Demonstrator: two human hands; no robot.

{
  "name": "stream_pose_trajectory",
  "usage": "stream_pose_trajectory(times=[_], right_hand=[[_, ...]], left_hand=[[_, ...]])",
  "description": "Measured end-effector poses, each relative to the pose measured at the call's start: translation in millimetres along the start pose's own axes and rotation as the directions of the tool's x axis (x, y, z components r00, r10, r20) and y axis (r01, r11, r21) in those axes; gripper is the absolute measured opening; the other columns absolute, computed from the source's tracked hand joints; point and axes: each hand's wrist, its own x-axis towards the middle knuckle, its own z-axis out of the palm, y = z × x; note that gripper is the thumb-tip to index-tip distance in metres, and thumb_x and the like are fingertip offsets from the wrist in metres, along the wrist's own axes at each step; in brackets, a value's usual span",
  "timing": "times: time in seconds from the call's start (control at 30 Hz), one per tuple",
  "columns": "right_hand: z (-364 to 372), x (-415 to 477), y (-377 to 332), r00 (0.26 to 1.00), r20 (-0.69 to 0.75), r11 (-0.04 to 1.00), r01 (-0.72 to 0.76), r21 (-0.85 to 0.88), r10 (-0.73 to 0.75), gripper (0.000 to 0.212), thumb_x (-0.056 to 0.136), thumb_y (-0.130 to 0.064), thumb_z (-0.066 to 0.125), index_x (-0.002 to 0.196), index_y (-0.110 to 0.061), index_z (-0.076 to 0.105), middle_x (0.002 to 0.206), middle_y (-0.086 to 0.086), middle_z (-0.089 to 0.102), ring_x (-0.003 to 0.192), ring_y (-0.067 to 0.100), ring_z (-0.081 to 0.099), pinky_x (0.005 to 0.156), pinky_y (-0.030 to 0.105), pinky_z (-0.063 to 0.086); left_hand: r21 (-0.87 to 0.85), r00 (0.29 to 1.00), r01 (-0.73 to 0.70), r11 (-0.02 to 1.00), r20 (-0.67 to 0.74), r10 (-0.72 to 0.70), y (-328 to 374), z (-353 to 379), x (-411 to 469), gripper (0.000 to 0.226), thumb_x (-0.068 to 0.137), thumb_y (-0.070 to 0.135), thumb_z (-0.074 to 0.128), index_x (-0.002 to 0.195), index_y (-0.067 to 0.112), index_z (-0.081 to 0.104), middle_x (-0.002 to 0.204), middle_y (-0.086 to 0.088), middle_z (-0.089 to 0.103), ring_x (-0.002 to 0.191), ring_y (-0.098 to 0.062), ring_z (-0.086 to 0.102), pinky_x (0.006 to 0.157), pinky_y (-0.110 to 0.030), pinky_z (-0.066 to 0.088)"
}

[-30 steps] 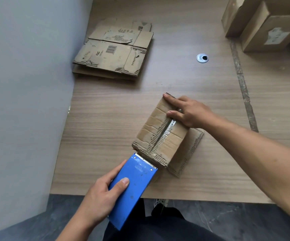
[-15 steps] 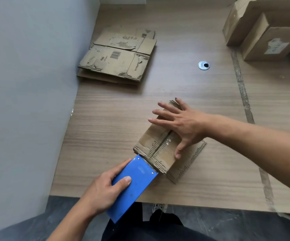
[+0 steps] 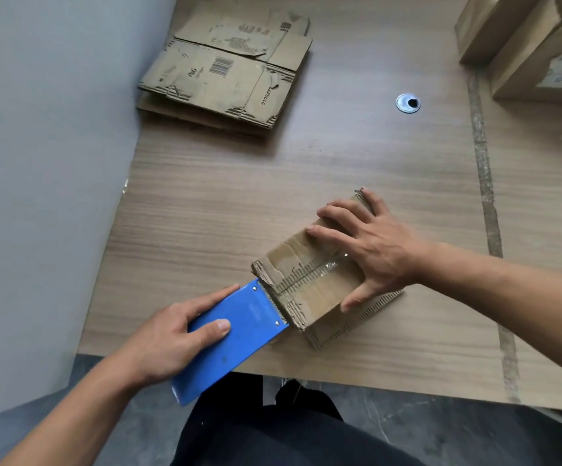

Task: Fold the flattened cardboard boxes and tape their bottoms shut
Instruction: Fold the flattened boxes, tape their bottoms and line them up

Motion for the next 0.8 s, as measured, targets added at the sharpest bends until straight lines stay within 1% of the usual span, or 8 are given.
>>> stream_pose_trajectory(times=[0.1,0.2,0.33,0.4,0.47,0.57,0.7,0.8], right_hand=[[0,2,0,1.0,-0.03,1.0,0.002,-0.002,-0.002,0.126,0.054,-0.104,0.034,0.152,-0.023,0.03,0.142,0.017,0.044,0.133,0.037,0.041,0.109,0.072,0.021],[0,3,-1,0.998,-0.056,1.0,0.009,-0.014,-0.009,0.125,0.055,-0.103,0.038,0.151,-0.023,0.035,0.139,0.018,0.046,0.131,0.038,0.043,0.108,0.072,0.021],[2,5,-2,0.996,-0.09,1.0,0.002,0.001,-0.002,0.123,0.056,-0.102,0.04,0.149,-0.023,0.037,0.137,0.019,0.047,0.127,0.039,0.046,0.107,0.073,0.022],[3,4,-3,0.995,-0.095,1.0,-0.005,0.006,0.006,0.121,0.056,-0.101,0.04,0.148,-0.023,0.038,0.136,0.019,0.047,0.127,0.039,0.046,0.107,0.073,0.022],[3,4,-3,0.995,-0.098,1.0,-0.001,0.004,0.002,0.116,0.057,-0.101,0.04,0.147,-0.027,0.039,0.137,0.019,0.048,0.128,0.039,0.045,0.109,0.072,0.022],[3,3,-2,0.995,-0.092,1.0,0.023,0.004,-0.022,0.101,0.059,-0.099,0.042,0.139,-0.038,0.044,0.14,0.021,0.047,0.13,0.04,0.044,0.11,0.071,0.02],[3,4,-3,0.995,-0.091,0.999,0.043,0.014,-0.041,0.091,0.06,-0.099,0.042,0.134,-0.045,0.046,0.139,0.022,0.047,0.129,0.041,0.044,0.109,0.071,0.021],[0,5,-4,0.993,-0.11,0.999,0.038,-0.002,-0.038,0.093,0.062,-0.099,0.04,0.14,-0.049,0.038,0.139,0.022,0.045,0.129,0.04,0.042,0.109,0.071,0.022]], left_hand=[[-0.049,1.0,-0.001,0.999,0.026,0.003,9,-9,-9,0.053,0.076,0.057,0.06,0.125,0.069,0.044,0.126,0.038,0.058,0.118,0.014,0.054,0.095,-0.005,0.039],[-0.067,1.0,-0.009,0.998,0.022,0.01,14,-14,-18,0.051,0.081,0.045,0.059,0.125,0.068,0.045,0.127,0.036,0.058,0.118,0.013,0.054,0.096,-0.005,0.039],[-0.068,1.0,-0.015,0.998,0.021,0.017,15,-16,-23,0.053,0.076,0.059,0.058,0.127,0.067,0.046,0.13,0.035,0.057,0.121,0.011,0.054,0.1,-0.011,0.039],[-0.066,1.0,-0.014,0.998,0.018,0.015,12,-16,-22,0.056,0.073,0.061,0.056,0.129,0.065,0.046,0.13,0.035,0.057,0.12,0.011,0.054,0.099,-0.01,0.039],[-0.049,1.0,-0.003,0.999,0.009,0.003,8,-14,-19,0.055,0.075,0.059,0.057,0.128,0.066,0.044,0.129,0.037,0.057,0.119,0.013,0.053,0.097,-0.006,0.038],[-0.018,1.0,0.028,0.999,0.002,-0.028,1,-11,-10,0.053,0.079,0.052,0.059,0.125,0.069,0.042,0.124,0.04,0.058,0.116,0.015,0.054,0.092,-0.002,0.038],[0.035,0.999,0.043,0.998,-0.003,-0.043,-1,-6,4,0.059,0.069,0.066,0.055,0.127,0.069,0.044,0.123,0.037,0.06,0.114,0.013,0.057,0.094,-0.007,0.041],[0.085,0.998,0.065,0.994,-0.032,-0.063,3,-3,9,0.061,0.066,0.069,0.052,0.127,0.067,0.049,0.121,0.04,0.059,0.111,0.016,0.056,0.097,-0.015,0.042]])
